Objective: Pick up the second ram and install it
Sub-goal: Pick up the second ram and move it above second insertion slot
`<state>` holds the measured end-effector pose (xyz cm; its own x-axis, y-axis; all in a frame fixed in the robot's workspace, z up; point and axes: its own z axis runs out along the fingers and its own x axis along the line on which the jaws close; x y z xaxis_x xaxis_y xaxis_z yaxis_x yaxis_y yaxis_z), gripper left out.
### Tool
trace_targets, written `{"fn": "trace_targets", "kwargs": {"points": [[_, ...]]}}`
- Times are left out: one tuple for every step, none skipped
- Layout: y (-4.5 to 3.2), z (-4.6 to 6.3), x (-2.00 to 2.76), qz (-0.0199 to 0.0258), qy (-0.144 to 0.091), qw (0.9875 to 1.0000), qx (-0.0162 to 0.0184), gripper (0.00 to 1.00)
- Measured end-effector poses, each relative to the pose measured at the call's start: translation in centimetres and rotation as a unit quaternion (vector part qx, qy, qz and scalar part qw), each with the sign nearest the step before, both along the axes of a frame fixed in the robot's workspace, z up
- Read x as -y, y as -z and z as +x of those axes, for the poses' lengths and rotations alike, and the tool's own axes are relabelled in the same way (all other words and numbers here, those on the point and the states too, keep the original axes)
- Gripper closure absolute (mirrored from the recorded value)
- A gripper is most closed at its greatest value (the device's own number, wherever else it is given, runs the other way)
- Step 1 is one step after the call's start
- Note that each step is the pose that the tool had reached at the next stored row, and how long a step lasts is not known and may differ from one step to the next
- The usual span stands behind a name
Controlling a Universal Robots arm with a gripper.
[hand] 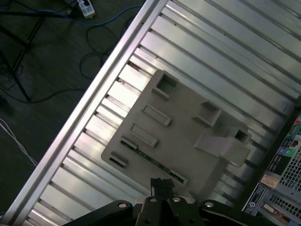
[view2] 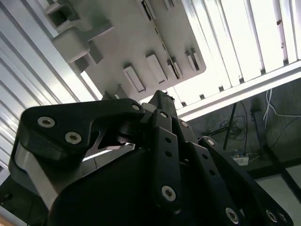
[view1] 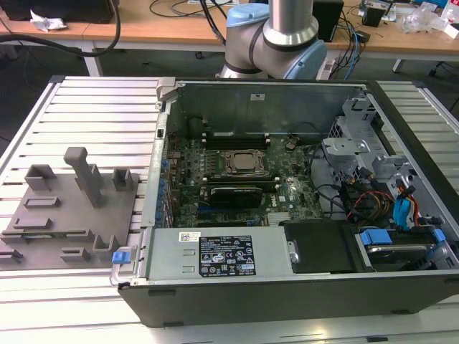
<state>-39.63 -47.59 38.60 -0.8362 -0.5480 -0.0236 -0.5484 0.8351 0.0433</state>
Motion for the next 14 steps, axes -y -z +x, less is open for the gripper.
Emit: {"fn": "trace_targets", "kwargs": {"points": [[0.0,0.0,0.0,0.0,-0.007,1.0,0.0,0.89],[0.0,0.0,0.0,0.0,-0.013,0.9999,0.0,0.89],[0.0,0.0,0.0,0.0,-0.019,0.9998,0.0,0.89],[0.0,0.0,0.0,0.0,-0.023,0.9997,0.0,0.89],[0.0,0.0,0.0,0.0,-0.026,0.9997,0.0,0.89],[0.0,0.0,0.0,0.0,-0.033,0.9994,0.0,0.89],[0.0,0.0,0.0,0.0,-0.039,0.9993,0.0,0.89],[0.0,0.0,0.0,0.0,-0.043,0.9991,0.0,0.89],[0.0,0.0,0.0,0.0,-0.051,0.9987,0.0,0.89],[0.0,0.0,0.0,0.0,-0.055,0.9985,0.0,0.89],[0.0,0.0,0.0,0.0,-0.058,0.9983,0.0,0.89],[0.0,0.0,0.0,0.0,-0.061,0.9981,0.0,0.89],[0.0,0.0,0.0,0.0,-0.065,0.9979,0.0,0.89],[0.0,0.0,0.0,0.0,-0.068,0.9977,0.0,0.89]]}}
